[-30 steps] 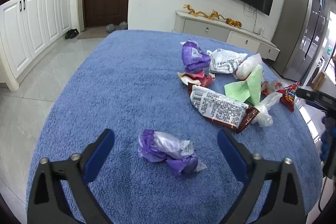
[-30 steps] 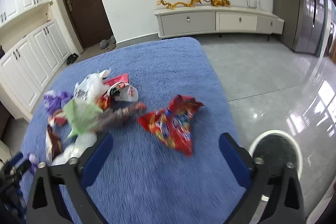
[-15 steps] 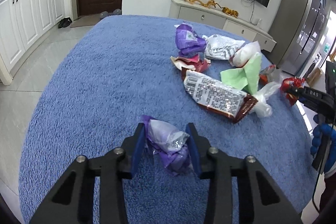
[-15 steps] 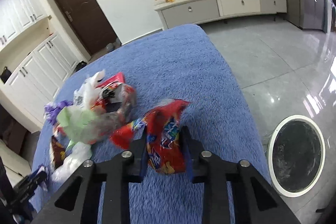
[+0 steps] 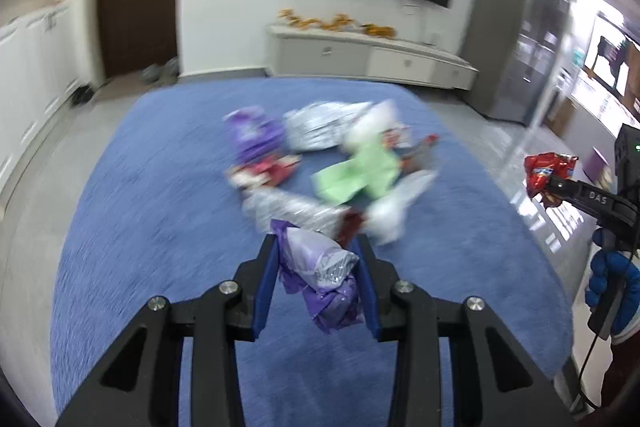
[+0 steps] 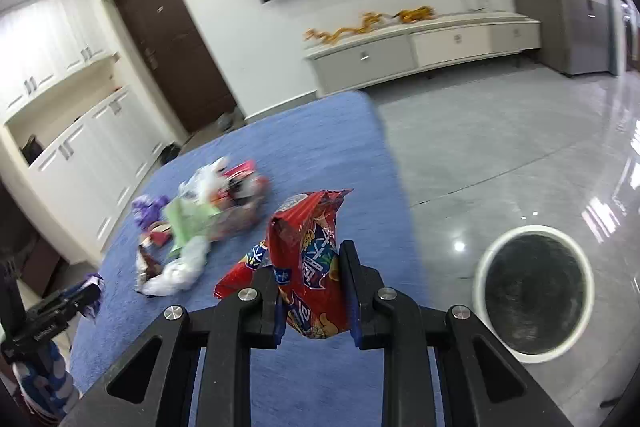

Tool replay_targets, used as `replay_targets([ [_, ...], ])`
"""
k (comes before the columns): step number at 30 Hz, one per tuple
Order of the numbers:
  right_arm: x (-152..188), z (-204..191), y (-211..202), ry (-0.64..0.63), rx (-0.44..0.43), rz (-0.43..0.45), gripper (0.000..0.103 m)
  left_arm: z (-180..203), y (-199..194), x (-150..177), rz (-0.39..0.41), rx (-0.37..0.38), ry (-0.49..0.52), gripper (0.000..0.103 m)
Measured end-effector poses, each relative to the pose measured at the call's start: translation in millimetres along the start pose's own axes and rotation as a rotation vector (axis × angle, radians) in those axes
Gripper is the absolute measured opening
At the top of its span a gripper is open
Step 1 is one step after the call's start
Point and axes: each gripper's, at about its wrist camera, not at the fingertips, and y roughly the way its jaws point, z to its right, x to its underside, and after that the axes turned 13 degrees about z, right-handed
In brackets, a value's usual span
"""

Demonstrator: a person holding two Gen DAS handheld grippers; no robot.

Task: Collect trash
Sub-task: 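Carry both wrappers over the trash bin and open the left tool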

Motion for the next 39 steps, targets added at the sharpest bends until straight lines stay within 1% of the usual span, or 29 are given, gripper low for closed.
replay_targets([
  [2, -1.8, 18.8, -13.6, 0.014, 0.04, 0.023, 0.022, 26.4, 10.4, -14.6, 0.0, 0.063, 0.036, 0.035],
  [3, -1.9, 29.1, -20.0, 0.023, 0.063, 0.033, 0.022, 36.6, 14.8, -17.3, 0.001, 0.082, 0.048, 0.035],
  [5, -0.3, 56.5, -34.1, 0.053, 0.119, 0.053, 0.022, 67.5, 27.3, -30.1, -0.002, 0.15, 0.081, 0.035],
  [8, 4.9, 97.6, -49.2, 0.097, 0.202, 0.068, 0.022, 122.7, 49.5, -47.6, -0.006, 0.255, 0.141, 0.035],
  [10, 9.0, 126.2, -55.4, 0.122, 0.26, 0.07, 0.022, 155.2, 64.9, -55.1, -0.011, 0.3, 0.177, 0.035],
  [11, 10.3, 137.8, -56.5, 0.132, 0.284, 0.067, 0.022, 181.5, 77.7, -60.1, -0.02, 0.337, 0.204, 0.035],
  [12, 11.8, 149.9, -56.7, 0.141, 0.308, 0.062, 0.022, 196.5, 85.9, -62.3, -0.024, 0.356, 0.217, 0.035],
  [13, 14.1, 165.9, -56.7, 0.155, 0.339, 0.056, 0.022, 220.1, 98.8, -64.9, -0.032, 0.382, 0.238, 0.035],
  [15, 18.8, 190.0, -53.5, 0.192, 0.367, 0.048, 0.022, 262.2, 124.4, -66.9, -0.064, 0.434, 0.259, 0.035],
  [16, 21.3, 201.7, -51.0, 0.207, 0.379, 0.041, 0.022, 273.8, 132.5, -67.1, -0.078, 0.447, 0.262, 0.036],
  [19, 29.2, 230.0, -36.8, 0.233, 0.401, 0.011, 0.024, 325.3, 173.1, -62.2, -0.134, 0.485, 0.276, 0.037],
  [23, 43.3, 258.1, -17.9, 0.261, 0.413, -0.028, 0.024, 368.5, 212.6, -52.6, -0.184, 0.529, 0.281, 0.038],
  [26, 51.5, 272.0, -3.4, 0.276, 0.425, -0.048, 0.025, 392.0, 237.6, -44.3, -0.226, 0.556, 0.275, 0.039],
  [27, 53.9, 276.7, 0.3, 0.282, 0.429, -0.051, 0.028, 398.9, 246.6, -41.2, -0.247, 0.565, 0.269, 0.041],
  [28, 56.3, 281.4, 3.3, 0.287, 0.431, -0.054, 0.036, 403.1, 251.8, -39.4, -0.259, 0.568, 0.265, 0.05],
  [29, 57.7, 286.1, 7.6, 0.289, 0.438, -0.06, 0.048, 408.5, 261.3, -36.5, -0.277, 0.568, 0.255, 0.059],
  [30, 59.9, 288.9, 10.5, 0.288, 0.448, -0.067, 0.053, 411.5, 264.1, -33.5, -0.28, 0.567, 0.251, 0.072],
  [31, 61.9, 292.3, 13.5, 0.287, 0.457, -0.075, 0.056, 414.6, 266.0, -30.3, -0.279, 0.565, 0.248, 0.073],
  [35, 67.7, 299.4, 17.0, 0.291, 0.476, -0.095, 0.057, 421.5, 278.1, -23.5, -0.306, 0.56, 0.239, 0.073],
  [39, 67.4, 294.0, 11.2, 0.279, 0.489, -0.098, 0.057, 414.9, 270.3, -25.6, -0.279, 0.556, 0.246, 0.073],
])
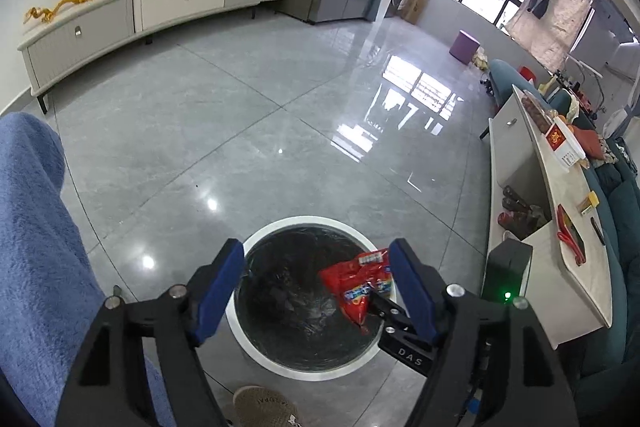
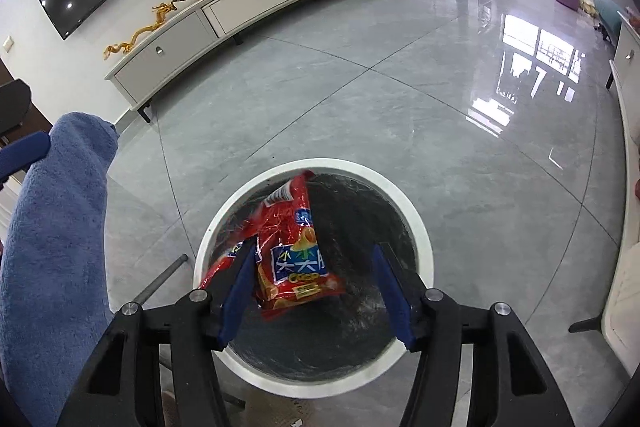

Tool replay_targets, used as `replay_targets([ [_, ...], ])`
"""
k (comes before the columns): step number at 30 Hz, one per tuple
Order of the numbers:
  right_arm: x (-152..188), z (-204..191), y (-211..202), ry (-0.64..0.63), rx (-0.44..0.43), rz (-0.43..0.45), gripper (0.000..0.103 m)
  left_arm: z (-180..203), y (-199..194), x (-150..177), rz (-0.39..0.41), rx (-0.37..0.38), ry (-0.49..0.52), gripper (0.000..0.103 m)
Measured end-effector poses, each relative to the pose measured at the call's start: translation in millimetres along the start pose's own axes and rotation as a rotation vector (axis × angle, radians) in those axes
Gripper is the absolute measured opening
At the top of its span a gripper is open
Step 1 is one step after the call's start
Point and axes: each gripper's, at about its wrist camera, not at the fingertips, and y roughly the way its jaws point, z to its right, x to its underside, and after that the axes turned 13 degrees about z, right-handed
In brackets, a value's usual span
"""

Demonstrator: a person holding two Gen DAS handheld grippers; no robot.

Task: Collect trash
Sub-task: 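Carry both wrappers over the trash bin and open the left tool, then lower the red chip bag into the bin and open the right tool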

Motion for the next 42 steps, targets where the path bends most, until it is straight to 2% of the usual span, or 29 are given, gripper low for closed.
replay_targets([
  [5, -5.2, 1.4, -21.3, -0.001, 0.017, 0.032, 0.057, 1.3, -30.9, -0.5, 0.08, -0.031, 0.012, 0.073],
  [9, -12.5, -5.7, -27.9, -0.031, 0.031, 0.026, 0.057, -4.7, -58.0, 0.0, 0.106, -0.042, -0.005, 0.073],
  [11, -13.5, -9.8, -19.7, -0.042, 0.029, -0.017, 0.061, -8.8, -73.7, 1.4, 0.122, -0.043, -0.018, 0.073],
  [14, -10.1, -13.3, -3.8, -0.069, 0.094, -0.119, 0.061, -17.1, -97.0, 3.5, 0.141, -0.047, -0.023, 0.073],
  [16, -6.5, -14.6, 2.0, -0.063, 0.104, -0.174, 0.061, -23.0, -115.7, 4.8, 0.161, -0.053, -0.023, 0.073],
  [20, -3.5, -16.5, 3.8, -0.064, 0.126, -0.221, 0.061, -32.3, -134.0, 6.3, 0.177, -0.062, -0.041, 0.073],
  [24, -6.7, -14.7, 2.8, 0.013, 0.053, -0.253, 0.065, -39.0, -138.1, 10.0, 0.171, -0.061, -0.06, 0.073],
  [26, -8.9, -15.0, 4.1, 0.011, 0.075, -0.264, 0.066, -41.8, -138.6, 12.0, 0.169, -0.057, -0.065, 0.073],
  [28, -12.5, -10.4, 5.6, 0.085, 0.012, -0.279, 0.067, -44.2, -138.8, 13.9, 0.167, -0.052, -0.072, 0.073],
  [29, -12.7, -8.6, 6.8, 0.104, 0.007, -0.287, 0.067, -45.5, -138.4, 14.6, 0.164, -0.049, -0.077, 0.073],
  [31, -14.2, -7.2, 9.4, 0.089, 0.053, -0.293, 0.067, -47.3, -136.8, 14.2, 0.159, -0.047, -0.087, 0.073],
  [33, -13.6, -2.6, 12.9, 0.138, 0.02, -0.309, 0.068, -49.4, -136.3, 15.2, 0.158, -0.046, -0.092, 0.073],
  [36, -11.4, 0.1, 18.0, 0.129, 0.055, -0.331, 0.069, -52.6, -135.2, 17.3, 0.151, -0.045, -0.098, 0.073],
  [42, -6.9, 1.9, 20.1, 0.143, 0.042, -0.362, 0.072, -52.4, -130.6, 19.7, 0.136, -0.046, -0.097, 0.073],
])
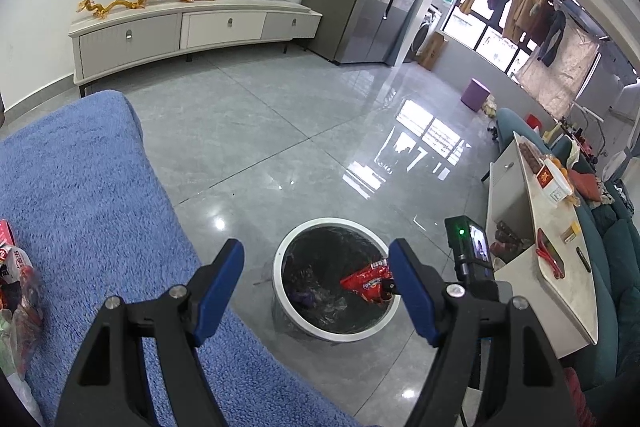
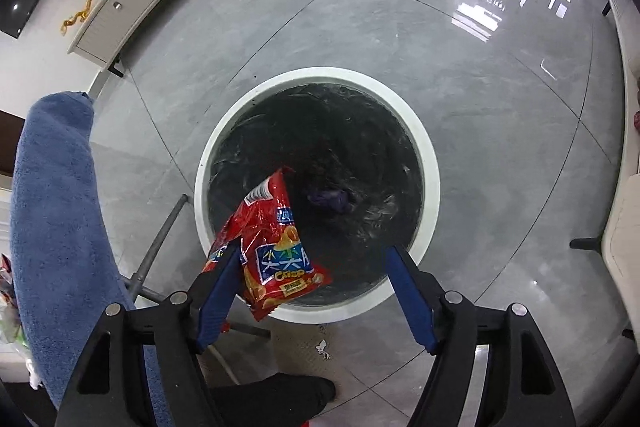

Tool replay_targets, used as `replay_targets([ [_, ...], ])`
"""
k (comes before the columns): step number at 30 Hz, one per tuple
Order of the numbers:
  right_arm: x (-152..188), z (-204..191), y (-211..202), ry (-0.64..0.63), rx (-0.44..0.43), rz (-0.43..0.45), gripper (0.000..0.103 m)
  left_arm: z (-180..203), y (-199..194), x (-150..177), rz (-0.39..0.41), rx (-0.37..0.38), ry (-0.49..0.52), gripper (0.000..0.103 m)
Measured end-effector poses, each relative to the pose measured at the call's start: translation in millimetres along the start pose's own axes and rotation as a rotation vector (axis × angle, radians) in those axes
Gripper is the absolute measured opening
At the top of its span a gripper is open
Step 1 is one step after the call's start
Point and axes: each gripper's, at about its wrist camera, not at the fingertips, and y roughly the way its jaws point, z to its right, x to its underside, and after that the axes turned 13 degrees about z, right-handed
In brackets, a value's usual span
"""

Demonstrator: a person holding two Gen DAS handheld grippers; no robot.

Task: Collect trash
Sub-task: 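Lower the red chip bag into the bin and open the right tool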

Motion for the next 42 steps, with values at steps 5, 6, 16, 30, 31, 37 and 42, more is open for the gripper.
replay_targets([
  [5, -7.7, -3.2, -24.9, 0.029, -0.074, 0.046, 0.072, 8.0, 13.1, 3.3, -0.028, -0.012, 0.019, 0.073],
  [6, -10.3, -5.0, -34.2, 0.038, -0.104, 0.063, 0.072, 9.8, 17.5, 4.3, -0.04, -0.012, 0.018, 0.073],
  [16, -30.0, -18.3, -102.7, 0.045, -0.321, 0.162, 0.077, 46.7, 70.8, 6.8, -0.133, 0.055, -0.004, 0.073],
  [30, -40.3, 3.9, -89.3, 0.09, -0.389, 0.135, 0.077, 37.1, 146.4, 23.3, -0.247, -0.058, -0.006, 0.073],
  [31, -40.9, 4.4, -85.7, 0.091, -0.384, 0.13, 0.077, 33.8, 146.2, 24.7, -0.246, -0.056, -0.012, 0.073],
  [37, -39.3, 3.0, -75.4, 0.092, -0.371, 0.114, 0.077, 35.7, 149.7, 27.6, -0.25, -0.045, -0.017, 0.073],
  [42, -40.7, 6.4, -72.4, 0.103, -0.35, 0.114, 0.078, 44.9, 139.2, 25.3, -0.224, -0.005, 0.022, 0.073],
])
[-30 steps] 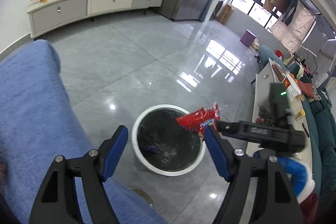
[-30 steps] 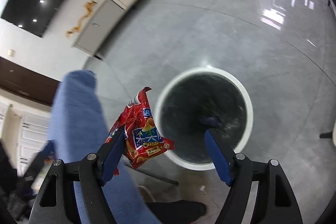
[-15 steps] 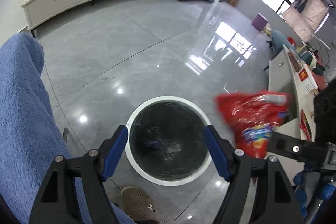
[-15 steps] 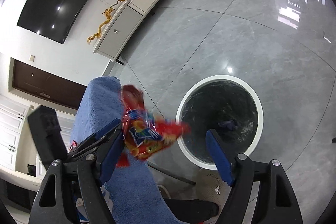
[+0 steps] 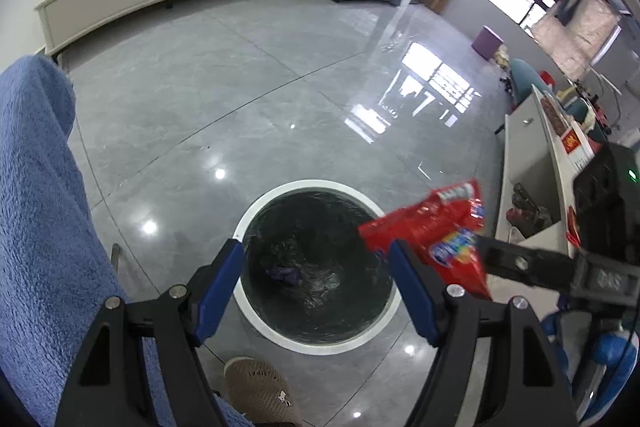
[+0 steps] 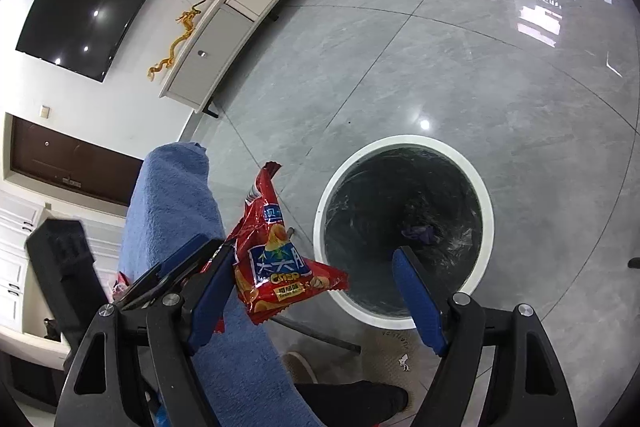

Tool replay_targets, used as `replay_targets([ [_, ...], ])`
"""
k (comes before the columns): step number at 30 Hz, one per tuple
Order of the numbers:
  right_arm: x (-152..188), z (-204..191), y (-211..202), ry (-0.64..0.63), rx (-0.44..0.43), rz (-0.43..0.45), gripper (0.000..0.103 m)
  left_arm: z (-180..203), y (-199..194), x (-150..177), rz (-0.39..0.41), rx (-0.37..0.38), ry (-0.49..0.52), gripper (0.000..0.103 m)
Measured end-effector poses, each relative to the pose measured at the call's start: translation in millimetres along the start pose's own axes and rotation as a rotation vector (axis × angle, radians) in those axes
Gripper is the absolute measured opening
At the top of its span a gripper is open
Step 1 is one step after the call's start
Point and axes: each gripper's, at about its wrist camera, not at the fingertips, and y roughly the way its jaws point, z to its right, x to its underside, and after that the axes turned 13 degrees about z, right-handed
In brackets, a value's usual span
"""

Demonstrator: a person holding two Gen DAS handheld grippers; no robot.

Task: Collect trash
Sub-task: 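Lower the red chip bag into the bin and open the right tool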

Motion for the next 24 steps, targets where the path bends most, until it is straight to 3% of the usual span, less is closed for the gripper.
replay_targets([
  [8, -0.5, -0.5, -1.9, -0.001, 0.013, 0.012, 0.079, 17.1, -29.5, 2.9, 0.021, 0.17, 0.036, 0.073],
  [15, 0.4, -4.6, -5.3, -0.008, 0.006, 0.008, 0.079, 25.5, -22.0, 1.6, -0.009, 0.121, 0.076, 0.073],
  [19, 0.5, -9.3, -9.7, -0.024, -0.004, 0.007, 0.079, 11.2, -9.9, 4.6, -0.047, 0.069, 0.026, 0.073],
  [24, 1.7, -8.6, -11.2, -0.029, 0.014, 0.012, 0.08, -3.9, -4.3, 5.6, -0.069, 0.089, -0.04, 0.073],
])
